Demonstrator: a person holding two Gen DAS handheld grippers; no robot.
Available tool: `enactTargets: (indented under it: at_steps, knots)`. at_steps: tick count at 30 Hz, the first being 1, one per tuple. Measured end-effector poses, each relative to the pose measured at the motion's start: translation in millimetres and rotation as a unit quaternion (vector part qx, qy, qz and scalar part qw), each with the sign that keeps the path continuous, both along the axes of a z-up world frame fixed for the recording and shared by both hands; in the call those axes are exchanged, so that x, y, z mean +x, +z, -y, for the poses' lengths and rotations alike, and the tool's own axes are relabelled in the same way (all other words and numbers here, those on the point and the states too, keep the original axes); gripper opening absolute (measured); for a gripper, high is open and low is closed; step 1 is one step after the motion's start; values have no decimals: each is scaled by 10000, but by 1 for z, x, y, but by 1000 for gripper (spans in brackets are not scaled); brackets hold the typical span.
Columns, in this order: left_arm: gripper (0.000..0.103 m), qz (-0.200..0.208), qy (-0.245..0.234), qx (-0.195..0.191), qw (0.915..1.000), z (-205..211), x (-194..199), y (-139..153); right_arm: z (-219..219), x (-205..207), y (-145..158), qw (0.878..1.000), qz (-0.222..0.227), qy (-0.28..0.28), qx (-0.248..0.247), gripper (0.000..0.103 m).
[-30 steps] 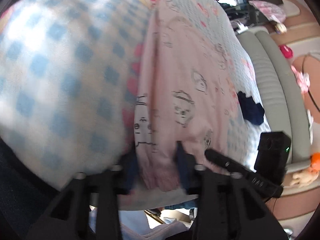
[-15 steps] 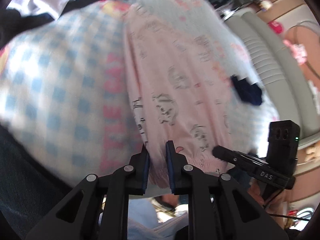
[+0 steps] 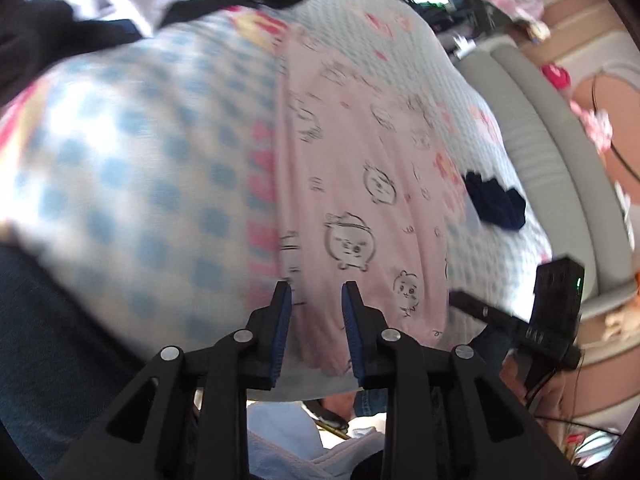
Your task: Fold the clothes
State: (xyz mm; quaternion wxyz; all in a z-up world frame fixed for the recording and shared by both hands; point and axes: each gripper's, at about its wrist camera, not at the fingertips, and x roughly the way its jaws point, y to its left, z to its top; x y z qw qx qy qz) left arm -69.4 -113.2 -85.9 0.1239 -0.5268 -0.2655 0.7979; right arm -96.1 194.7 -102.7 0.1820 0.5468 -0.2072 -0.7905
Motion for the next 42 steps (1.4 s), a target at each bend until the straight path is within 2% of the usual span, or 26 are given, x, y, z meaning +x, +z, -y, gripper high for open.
enactTargets:
  at_steps: [1, 3, 5, 10, 12, 13, 16, 17, 21, 23, 27, 30, 32, 37, 39, 40, 41, 42]
  knots:
    - [39, 35, -55, -106, 9999, -4, -4, -2, 0, -3, 1, 10000, -17, -22, 33, 32]
    - [38, 173, -78, -482, 9987, -13, -12, -9, -1, -11, 1, 9999, -50, -62, 97, 34]
    - [25, 381, -97, -896, 9952, -22, -19, -14, 7, -19, -3, 9999, -20, 43, 123, 38]
    - [23, 310, 95, -935, 9951, -15, -17, -4, 25, -25, -13, 9991, 19, 164, 382, 38]
    - [23, 194, 165, -777, 9967, -6, -15, 0, 22, -23, -14, 9994, 30, 124, 326, 39]
    - [25, 155, 197, -619, 9978, -2, -15, 1, 20, -22, -15, 9995, 36, 102, 297, 39]
    - [55, 220, 219, -125, 9994, 4, -20, -3, 13, -21, -11, 9998, 32, -65, 197, 39]
    - [54, 216, 206, -164, 9994, 1, -21, -5, 12, -21, -9, 9998, -4, -116, 184, 39]
    - [44, 371, 86, -1022, 9940, -18, -29, -18, 22, -20, -11, 9993, -33, -30, 363, 41]
    - [43, 376, 109, -1132, 9928, -15, -27, -18, 24, -19, -15, 9989, -28, 10, 470, 41]
    - [41, 360, 139, -1020, 9940, -4, -20, -16, 12, -15, -19, 9987, 15, -102, 494, 38]
    - [41, 262, 175, -672, 9972, 5, -16, -10, 2, -13, -15, 9988, 5, -212, 431, 38]
    - [46, 195, 210, -430, 9987, 10, -15, -8, 0, -11, -11, 9990, -55, -221, 379, 40]
    - [47, 255, 123, -209, 9994, 3, -23, -16, 13, -16, -13, 9997, -92, 142, -199, 43]
    - [41, 276, 63, -254, 9993, -5, -28, -19, 20, -20, -24, 9996, 54, 175, -197, 49]
    - [16, 238, 76, -414, 9988, -14, -32, -18, 21, -21, -29, 9997, 108, 162, -162, 49]
    - [10, 216, 88, -527, 9983, -20, -34, -17, 22, -22, -31, 9996, 137, 144, -194, 49]
    - [10, 224, 96, -553, 9982, -18, -33, -16, 21, -22, -30, 9996, 135, 102, -226, 49]
